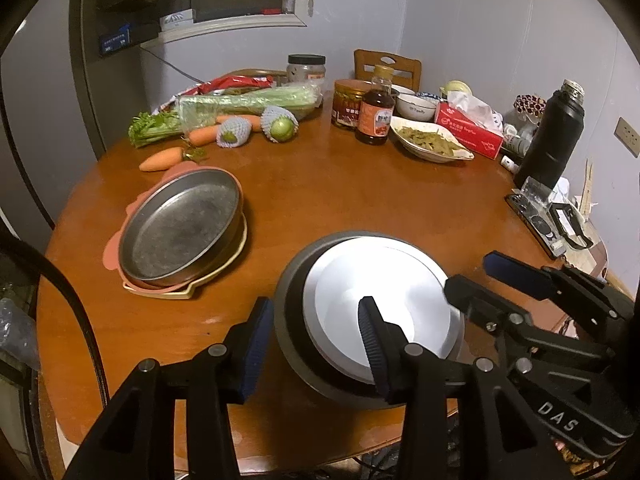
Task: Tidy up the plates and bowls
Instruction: 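Open both grippers and release the plate in the bowl, then grasp the rim of the steel bowl with both grippers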
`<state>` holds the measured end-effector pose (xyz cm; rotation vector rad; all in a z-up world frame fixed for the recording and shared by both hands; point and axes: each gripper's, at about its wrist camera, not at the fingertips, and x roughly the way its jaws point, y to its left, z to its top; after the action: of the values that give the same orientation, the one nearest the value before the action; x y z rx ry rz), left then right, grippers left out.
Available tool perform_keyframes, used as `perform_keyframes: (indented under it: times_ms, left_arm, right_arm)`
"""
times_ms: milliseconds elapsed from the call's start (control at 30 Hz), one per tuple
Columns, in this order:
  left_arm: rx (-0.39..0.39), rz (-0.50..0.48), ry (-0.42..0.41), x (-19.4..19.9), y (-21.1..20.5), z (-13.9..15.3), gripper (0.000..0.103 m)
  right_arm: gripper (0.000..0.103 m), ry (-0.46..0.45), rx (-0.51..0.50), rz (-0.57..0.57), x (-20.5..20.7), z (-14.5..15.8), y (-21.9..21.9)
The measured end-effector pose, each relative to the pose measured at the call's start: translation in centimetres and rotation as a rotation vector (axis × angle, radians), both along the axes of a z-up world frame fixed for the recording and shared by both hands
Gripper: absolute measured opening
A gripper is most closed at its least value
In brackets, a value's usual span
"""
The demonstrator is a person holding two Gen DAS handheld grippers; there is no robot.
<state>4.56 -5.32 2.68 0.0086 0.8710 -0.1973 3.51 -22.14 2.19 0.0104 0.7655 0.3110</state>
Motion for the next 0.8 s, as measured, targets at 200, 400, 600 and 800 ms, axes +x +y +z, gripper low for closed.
perform_keyframes:
  times_ms: [200, 400, 600, 800]
  left_arm:
    - [0.005, 0.023, -0.019, -0.5, 0.7, 0.9, 0.047]
    - [-0.009, 0.055, -0.034, -1.0, 2.0, 1.6, 0.051]
    - [-0.03, 0.064, -0.007, -0.6, 2.8, 1.1, 0.055]
    - [-0.055, 0.039, 0.03, 0.2, 2.4, 0.0, 0.057]
  right_arm:
    - [0.051, -0.029, 0.003, -0.018, -0.6, 1.4, -0.4]
    - [0.057, -0.039, 0.004, -0.043, -0.9, 2.2, -1.0]
    - [0.058, -0.015, 0.018, -0.069, -0.6, 1.9, -1.6]
    - [0.058, 0.02, 0.036, -0.066, 0.0, 1.0, -1.7]
